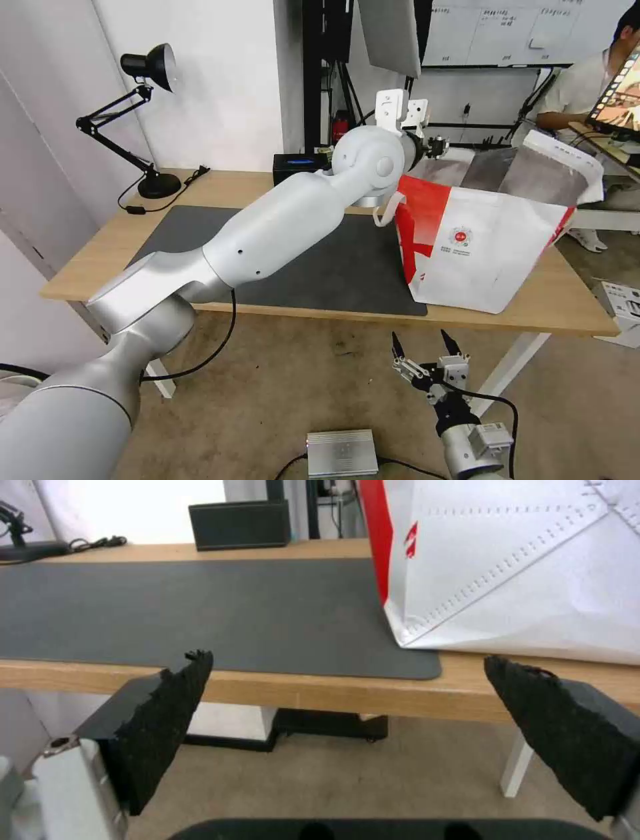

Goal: Pick up the trash from the table and place it into the takeout bag.

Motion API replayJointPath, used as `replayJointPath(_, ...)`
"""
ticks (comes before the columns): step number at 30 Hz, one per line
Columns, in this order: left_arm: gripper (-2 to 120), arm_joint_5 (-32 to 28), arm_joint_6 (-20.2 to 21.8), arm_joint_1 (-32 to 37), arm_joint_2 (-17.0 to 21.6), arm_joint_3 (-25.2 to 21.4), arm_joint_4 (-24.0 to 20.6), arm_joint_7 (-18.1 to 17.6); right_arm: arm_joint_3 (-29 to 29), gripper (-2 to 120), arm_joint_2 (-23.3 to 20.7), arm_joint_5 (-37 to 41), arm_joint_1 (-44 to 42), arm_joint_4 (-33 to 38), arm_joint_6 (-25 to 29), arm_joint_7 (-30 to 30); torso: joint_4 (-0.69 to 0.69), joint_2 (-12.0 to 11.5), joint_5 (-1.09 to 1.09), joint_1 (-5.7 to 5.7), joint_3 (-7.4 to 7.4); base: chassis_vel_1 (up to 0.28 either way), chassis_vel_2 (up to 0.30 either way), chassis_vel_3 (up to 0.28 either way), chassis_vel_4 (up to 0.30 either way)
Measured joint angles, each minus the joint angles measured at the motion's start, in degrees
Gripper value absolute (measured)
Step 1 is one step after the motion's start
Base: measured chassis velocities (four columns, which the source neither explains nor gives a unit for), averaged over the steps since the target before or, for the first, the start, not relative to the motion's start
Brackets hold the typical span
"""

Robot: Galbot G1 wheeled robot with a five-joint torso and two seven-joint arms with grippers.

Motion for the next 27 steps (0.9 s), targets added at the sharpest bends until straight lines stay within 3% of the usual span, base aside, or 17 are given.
replayJointPath(6,83,1.9,-3.6,2.2,5.6,-1.9,-5.0,1.1,0.0,100,0.0,0.0,0.0,0.0,0.0,0.0,0.00,0.0,0.00,0.00,0.00,0.000,0.000,0.000,0.000)
replayJointPath(8,94,5.2,-6.0,5.4,10.7,-4.0,-9.3,3.3,0.0,100,0.0,0.0,0.0,0.0,0.0,0.0,0.02,0.0,-0.02,0.00,0.00,0.000,0.000,0.000,0.000)
replayJointPath(9,94,5.2,-6.0,5.4,10.7,-4.0,-9.3,3.3,0.0,100,0.0,0.0,0.0,0.0,0.0,0.0,0.02,0.0,-0.02,0.00,0.00,0.000,0.000,0.000,0.000)
replayJointPath(11,99,6.6,-6.8,10.1,15.9,-7.1,-14.2,4.3,0.0,100,0.0,0.0,0.0,0.0,0.0,0.0,0.03,0.0,-0.03,0.00,0.00,0.000,0.000,0.000,0.000)
replayJointPath(15,100,7.1,-7.0,17.1,22.7,-11.6,-21.0,5.3,0.0,100,0.0,0.0,0.0,0.0,0.0,0.0,0.02,0.0,-0.03,0.00,0.00,0.000,0.000,0.000,0.000)
replayJointPath(17,100,7.2,-7.0,17.9,23.5,-12.2,-21.7,5.4,0.0,100,0.0,0.0,0.0,0.0,0.0,0.0,0.02,0.0,-0.04,0.00,0.00,0.000,0.000,0.000,0.000)
replayJointPath(20,100,7.8,-7.0,25.3,29.1,-18.7,-26.3,7.4,0.0,100,0.0,0.0,0.0,0.0,0.0,0.0,0.03,0.0,-0.03,-0.01,0.00,0.000,0.000,0.000,0.000)
replayJointPath(21,100,7.8,-7.0,25.3,29.1,-18.7,-26.3,7.4,0.0,100,0.0,0.0,0.0,0.0,0.0,0.0,0.03,0.0,-0.03,-0.01,0.00,0.000,0.000,0.000,0.000)
replayJointPath(27,100,11.2,-7.7,39.2,34.3,-30.6,-31.0,11.4,0.0,100,0.0,0.0,0.0,0.0,0.0,0.0,0.01,0.0,-0.01,0.00,0.00,0.000,0.000,0.000,0.000)
